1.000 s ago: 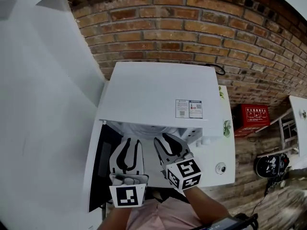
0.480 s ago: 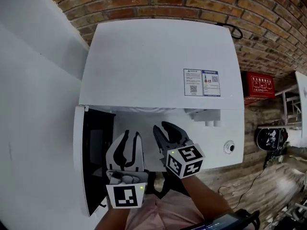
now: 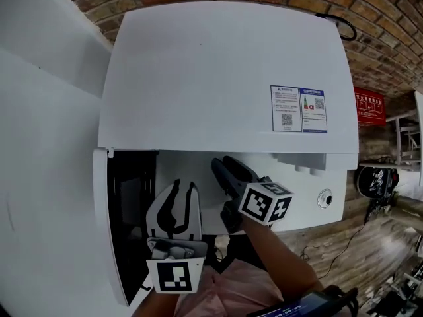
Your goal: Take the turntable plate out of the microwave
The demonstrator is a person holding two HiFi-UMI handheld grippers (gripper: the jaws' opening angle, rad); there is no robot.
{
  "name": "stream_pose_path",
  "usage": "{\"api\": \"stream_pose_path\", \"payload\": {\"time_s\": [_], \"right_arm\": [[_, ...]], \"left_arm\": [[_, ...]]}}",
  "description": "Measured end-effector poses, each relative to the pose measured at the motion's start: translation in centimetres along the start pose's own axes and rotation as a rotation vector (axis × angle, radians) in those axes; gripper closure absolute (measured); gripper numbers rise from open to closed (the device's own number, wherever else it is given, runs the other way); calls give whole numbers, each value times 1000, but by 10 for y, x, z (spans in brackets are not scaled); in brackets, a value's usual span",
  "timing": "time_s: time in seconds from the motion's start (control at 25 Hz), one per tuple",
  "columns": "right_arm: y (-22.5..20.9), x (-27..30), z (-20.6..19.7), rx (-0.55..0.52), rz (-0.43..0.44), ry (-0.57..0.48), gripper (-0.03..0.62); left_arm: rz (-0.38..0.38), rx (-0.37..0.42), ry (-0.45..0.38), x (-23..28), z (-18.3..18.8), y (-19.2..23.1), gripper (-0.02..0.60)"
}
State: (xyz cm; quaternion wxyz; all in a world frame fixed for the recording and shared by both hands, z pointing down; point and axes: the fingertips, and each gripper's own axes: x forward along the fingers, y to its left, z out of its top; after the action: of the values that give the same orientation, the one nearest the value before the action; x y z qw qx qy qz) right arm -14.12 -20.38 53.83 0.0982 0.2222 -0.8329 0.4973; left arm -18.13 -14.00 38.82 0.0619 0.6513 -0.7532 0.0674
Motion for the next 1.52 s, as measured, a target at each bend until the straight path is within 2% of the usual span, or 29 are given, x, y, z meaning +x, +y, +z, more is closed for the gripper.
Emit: {"api": "stream_pose_path", "payload": {"time_s": [0.24, 0.32, 0.52, 0.68, 0.76, 1.28, 1.4, 1.52], "right_arm": [[1, 17, 9, 266, 97, -51, 393], [2, 19, 14, 318, 125, -73, 393], [-4, 16, 11, 411, 115, -77, 450], [7, 13, 15, 398, 146, -101, 545], [8, 11, 14, 394, 156, -106, 551], [14, -25, -14, 408, 179, -140, 557], [15, -28, -17, 401, 179, -144, 552], [15, -24, -11, 360, 217, -159, 524]], "left_arm": [[-2, -10, 9, 1, -3, 6, 494], [0, -11, 11, 1, -4, 7, 494], [7, -10, 18, -1, -4, 12, 494], [12, -7, 15, -4, -3, 15, 494], [15, -7, 11, -6, -1, 15, 494], [-23, 4, -9, -18, 6, -3, 494], [-32, 5, -16, -17, 8, -6, 494], [-37, 6, -23, -16, 10, -8, 494]]}}
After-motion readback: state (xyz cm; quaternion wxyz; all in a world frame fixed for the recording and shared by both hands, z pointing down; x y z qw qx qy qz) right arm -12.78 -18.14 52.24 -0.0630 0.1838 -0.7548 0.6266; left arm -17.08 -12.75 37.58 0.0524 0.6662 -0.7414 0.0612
